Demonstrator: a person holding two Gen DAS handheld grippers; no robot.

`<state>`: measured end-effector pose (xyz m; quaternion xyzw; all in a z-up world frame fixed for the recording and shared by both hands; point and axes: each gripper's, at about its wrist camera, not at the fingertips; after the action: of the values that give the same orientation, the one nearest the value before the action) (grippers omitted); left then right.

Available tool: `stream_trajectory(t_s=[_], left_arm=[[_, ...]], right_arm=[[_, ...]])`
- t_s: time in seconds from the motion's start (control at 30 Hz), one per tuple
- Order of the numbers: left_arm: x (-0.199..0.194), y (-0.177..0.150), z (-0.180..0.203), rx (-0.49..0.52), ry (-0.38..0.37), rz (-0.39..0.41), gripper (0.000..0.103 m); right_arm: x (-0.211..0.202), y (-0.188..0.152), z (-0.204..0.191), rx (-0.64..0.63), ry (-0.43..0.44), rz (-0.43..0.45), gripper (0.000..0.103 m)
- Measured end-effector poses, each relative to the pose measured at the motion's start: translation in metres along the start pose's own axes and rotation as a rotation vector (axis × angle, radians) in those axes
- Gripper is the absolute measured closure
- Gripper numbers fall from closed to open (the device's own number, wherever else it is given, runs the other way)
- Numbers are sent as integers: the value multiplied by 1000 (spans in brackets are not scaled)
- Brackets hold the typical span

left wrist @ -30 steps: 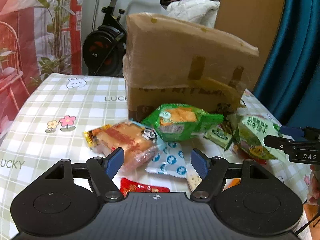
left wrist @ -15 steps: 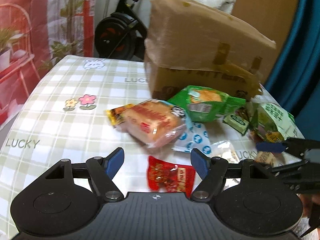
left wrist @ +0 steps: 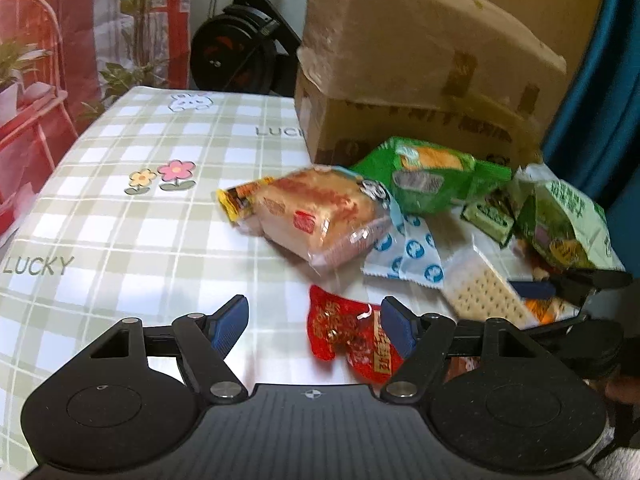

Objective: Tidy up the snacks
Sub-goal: 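Move the left tool to the small red packet while the right tool approaches the white cracker packet, then grasp the red packet with the left tool while the right tool grasps the cracker packet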

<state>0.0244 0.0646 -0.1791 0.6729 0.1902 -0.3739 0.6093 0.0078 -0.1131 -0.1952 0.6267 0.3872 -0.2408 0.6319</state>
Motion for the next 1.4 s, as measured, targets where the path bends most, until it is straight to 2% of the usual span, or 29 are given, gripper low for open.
stream_trajectory(t_s=[0.13,0.43,0.63,0.73,0.9,0.93,1.0,1.2,1.23,1.33,1.4], left_arm=[[9,-2,9,42,-30,-26,26],[34,0,35,152,-43,-74,23],[44,-9,43,204,19,-103,19],[42,-10,41,201,18,-100,19],[32,-9,40,191,22,-50,40],[28,-8,39,181,17,-37,61],[25,-5,35,155,6,-31,70],[19,-5,30,131,19,-14,83],[18,-4,31,131,19,-14,85],[16,-5,33,136,17,-11,86],[15,-7,33,142,14,-8,86]], right_arm=[[-6,1,15,33,-12,12,37],[-9,6,27,65,6,34,38],[-10,3,28,81,17,36,38],[-10,2,29,86,21,34,38],[-9,2,27,89,28,36,39],[-10,2,27,89,31,38,40],[-11,3,27,86,40,41,41],[-14,5,24,84,77,44,53],[-15,6,24,84,82,44,57],[-16,6,24,88,102,46,66],[-16,6,23,86,108,47,67]])
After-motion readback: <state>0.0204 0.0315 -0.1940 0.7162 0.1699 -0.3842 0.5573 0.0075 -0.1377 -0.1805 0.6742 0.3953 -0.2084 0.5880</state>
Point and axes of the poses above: each gripper's, at about its wrist camera, not at the fingertips, and x roughly the way its jaws point, z to its right, y to its top, and after that the axes turned 10 degrees about x, right-handed
